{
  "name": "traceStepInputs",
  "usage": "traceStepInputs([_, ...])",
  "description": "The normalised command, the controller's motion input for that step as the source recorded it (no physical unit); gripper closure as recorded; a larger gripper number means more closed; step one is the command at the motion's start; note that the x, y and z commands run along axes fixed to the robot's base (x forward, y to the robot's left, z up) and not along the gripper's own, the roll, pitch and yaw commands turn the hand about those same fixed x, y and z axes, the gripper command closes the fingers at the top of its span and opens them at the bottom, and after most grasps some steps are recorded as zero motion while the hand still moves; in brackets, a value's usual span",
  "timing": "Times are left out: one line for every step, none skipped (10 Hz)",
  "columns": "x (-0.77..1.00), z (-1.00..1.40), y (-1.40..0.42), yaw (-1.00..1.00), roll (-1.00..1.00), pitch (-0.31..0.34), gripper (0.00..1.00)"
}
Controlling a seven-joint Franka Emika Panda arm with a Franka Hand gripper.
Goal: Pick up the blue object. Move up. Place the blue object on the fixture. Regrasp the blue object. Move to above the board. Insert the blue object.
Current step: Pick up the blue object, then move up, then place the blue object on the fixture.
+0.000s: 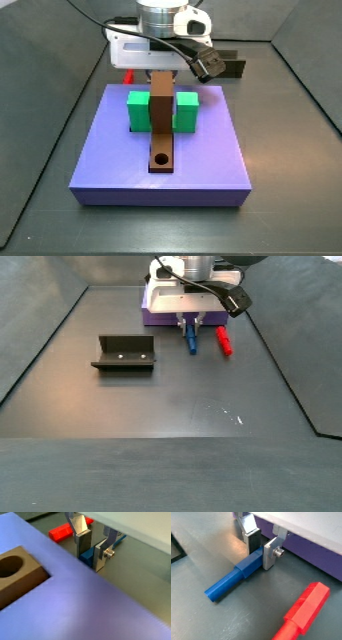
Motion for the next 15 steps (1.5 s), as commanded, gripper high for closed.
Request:
traceStepInputs([0.00, 0.00, 0.00, 0.00, 0.00, 0.000, 1.00])
traceStepInputs([0.00, 0.00, 0.00, 0.00, 0.00, 0.000, 1.00])
traceStepInputs([0.00, 0.00, 0.00, 0.00, 0.00, 0.000, 1.00])
traceStepInputs([0.00, 0.00, 0.00, 0.00, 0.00, 0.000, 1.00])
traceStepInputs([0.00, 0.00, 0.00, 0.00, 0.00, 0.000, 1.00])
traceStepInputs([0.00, 0.00, 0.00, 0.00, 0.00, 0.000, 1.00])
traceStepInputs([0.00, 0.00, 0.00, 0.00, 0.00, 0.000, 1.00])
traceStepInputs([0.00, 0.00, 0.00, 0.00, 0.00, 0.000, 1.00])
traceStepInputs([0.00, 0.83, 0.00, 0.00, 0.00, 0.000, 1.00])
traceStepInputs([0.00, 0.82, 0.09, 0.01, 0.01, 0.004, 1.00])
traceStepInputs([-0.04, 0.54, 0.04, 0.00, -0.03, 0.022, 1.00])
traceStepInputs([-0.03, 0.34, 0.02, 0.00, -0.06, 0.015, 1.00])
traceStepInputs([0.00, 0.00, 0.07, 0.00, -0.23, 0.000, 1.00])
traceStepInputs([0.00, 0.00, 0.09, 0.00, -0.21, 0.000, 1.00])
traceStepInputs([0.03, 0.00, 0.09, 0.00, -0.27, 0.000, 1.00])
